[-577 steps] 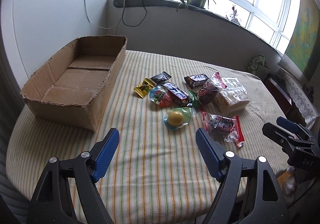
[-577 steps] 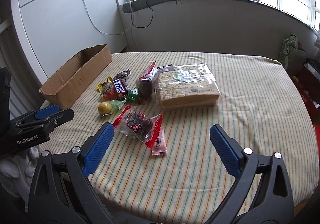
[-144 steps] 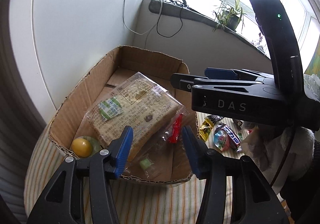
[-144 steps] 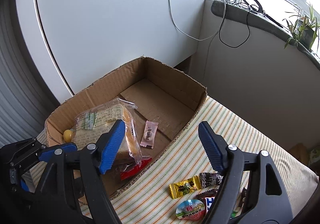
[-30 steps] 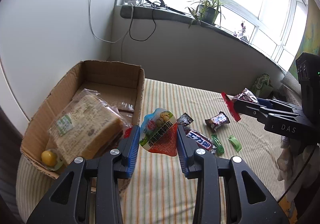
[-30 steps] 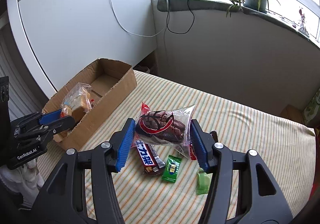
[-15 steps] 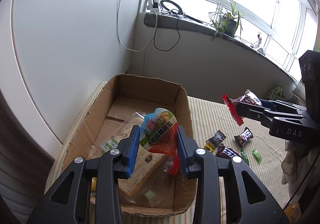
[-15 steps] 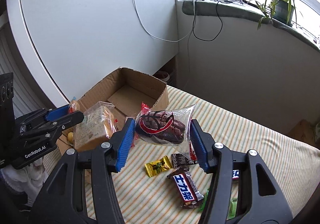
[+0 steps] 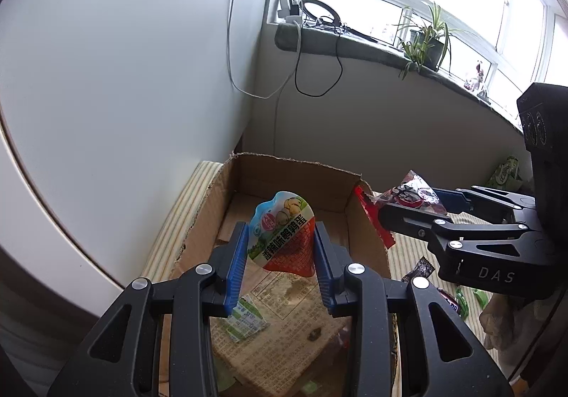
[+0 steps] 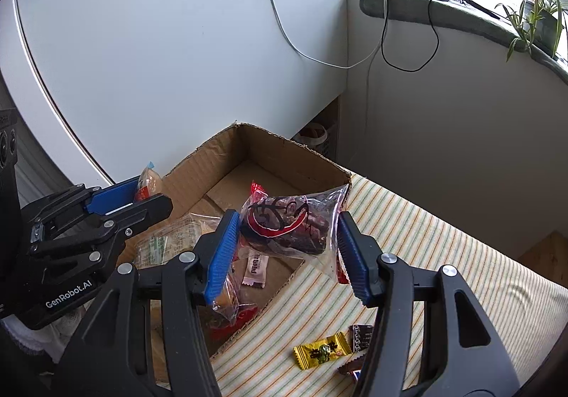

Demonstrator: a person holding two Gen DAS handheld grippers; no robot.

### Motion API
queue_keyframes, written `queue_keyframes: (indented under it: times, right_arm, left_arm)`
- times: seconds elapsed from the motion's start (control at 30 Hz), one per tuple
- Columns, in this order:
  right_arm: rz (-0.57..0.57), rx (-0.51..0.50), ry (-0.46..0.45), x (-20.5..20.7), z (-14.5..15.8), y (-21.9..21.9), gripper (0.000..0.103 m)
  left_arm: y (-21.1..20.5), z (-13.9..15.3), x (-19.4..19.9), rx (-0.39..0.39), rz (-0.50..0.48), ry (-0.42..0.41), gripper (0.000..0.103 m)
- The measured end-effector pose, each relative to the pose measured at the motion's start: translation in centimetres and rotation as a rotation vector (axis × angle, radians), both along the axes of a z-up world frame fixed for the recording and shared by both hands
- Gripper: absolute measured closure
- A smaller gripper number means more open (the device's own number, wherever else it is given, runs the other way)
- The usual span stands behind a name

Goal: Organize snacks
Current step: 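Carry the sweet bag and candy packet over the box and open both tools, then move both tools back from the box toward the loose snacks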

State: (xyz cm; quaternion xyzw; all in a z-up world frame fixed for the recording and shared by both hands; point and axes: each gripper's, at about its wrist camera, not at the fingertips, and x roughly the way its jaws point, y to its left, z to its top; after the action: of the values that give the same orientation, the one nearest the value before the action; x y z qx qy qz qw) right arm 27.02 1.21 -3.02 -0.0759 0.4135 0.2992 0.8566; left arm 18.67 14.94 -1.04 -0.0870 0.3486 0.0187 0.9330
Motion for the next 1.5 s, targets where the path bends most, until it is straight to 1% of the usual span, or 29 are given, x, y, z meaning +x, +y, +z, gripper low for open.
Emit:
queue_keyframes:
  times: [0.33, 0.47, 0.5, 0.63, 0.73, 0.97, 1.17, 1.5]
  right_arm:
    - [0.016, 0.003, 0.022, 1.2, -0.7, 0.9, 0.044]
    - [0.027, -0.003, 0.014, 1.1, -0.7, 1.4, 0.044]
    - [0.028, -0.006, 0.011, 1.0, -0.7, 1.5, 0.043]
    - [0.025, -0.015, -0.003, 0.9, -0.4, 1.7, 0.035]
    - [0.016, -0.021, -0.016, 0.8, -0.1, 1.7, 0.028]
    - [0.009, -0.017, -0.028, 0.1, 0.9, 1.2, 0.028]
    - [0.010, -0.009, -0.044, -1.2, 2.0, 0.6, 0.028]
    - [-0.008, 0.014, -0.078, -4.2, 4.4, -2.7, 0.027]
  left_arm:
    - [0.5, -0.4, 0.3, 0.007, 0.014, 0.012, 0.069]
    - [0.4, -0.3, 0.2, 0.016, 0.015, 0.007, 0.067]
    - [0.3, -0.3, 0.1, 0.020, 0.016, 0.005, 0.065]
    - [0.2, -0.1, 0.1, 0.037, 0.019, -0.004, 0.063]
    - [0.3, 0.1, 0.0, 0.032, 0.027, -0.009, 0.061]
    - [0.6, 0.6, -0.5, 0.028, 0.034, -0.019, 0.061]
    - [0.1, 1.5, -1.5, 0.029, 0.029, -0.035, 0.061]
    - [-2.0, 3.3, -3.9, 0.030, 0.005, -0.076, 0.061]
